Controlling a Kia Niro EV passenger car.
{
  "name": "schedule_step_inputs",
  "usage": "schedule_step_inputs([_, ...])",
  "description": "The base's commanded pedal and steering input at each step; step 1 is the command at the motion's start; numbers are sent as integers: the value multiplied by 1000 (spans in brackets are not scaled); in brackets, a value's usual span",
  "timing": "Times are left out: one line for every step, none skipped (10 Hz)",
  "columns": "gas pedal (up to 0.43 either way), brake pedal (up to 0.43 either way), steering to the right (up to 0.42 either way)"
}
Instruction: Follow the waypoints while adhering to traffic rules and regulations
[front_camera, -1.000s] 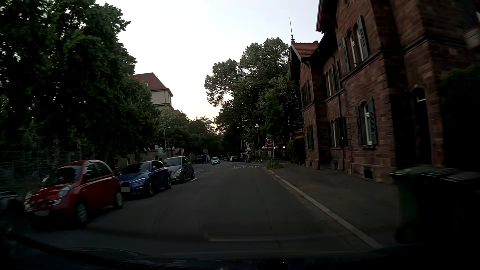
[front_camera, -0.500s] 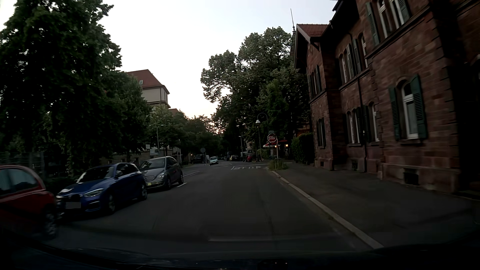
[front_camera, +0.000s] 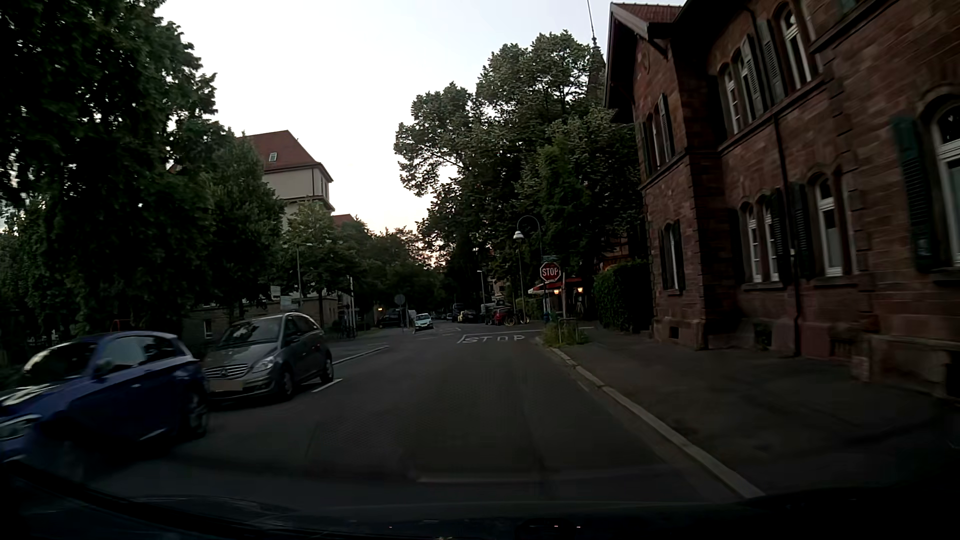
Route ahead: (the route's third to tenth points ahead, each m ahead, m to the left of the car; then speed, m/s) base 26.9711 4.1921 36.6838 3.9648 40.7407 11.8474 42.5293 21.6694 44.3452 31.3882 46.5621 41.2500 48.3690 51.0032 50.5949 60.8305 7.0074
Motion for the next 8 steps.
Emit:
schedule_step_inputs([0,0,-5])
schedule_step_inputs([0,0,-5])
schedule_step_inputs([0,0,-5])
schedule_step_inputs([0,0,-4])
schedule_step_inputs([0,0,-4])
schedule_step_inputs([0,0,-4])
schedule_step_inputs([0,0,-4])
schedule_step_inputs([0,0,-4])
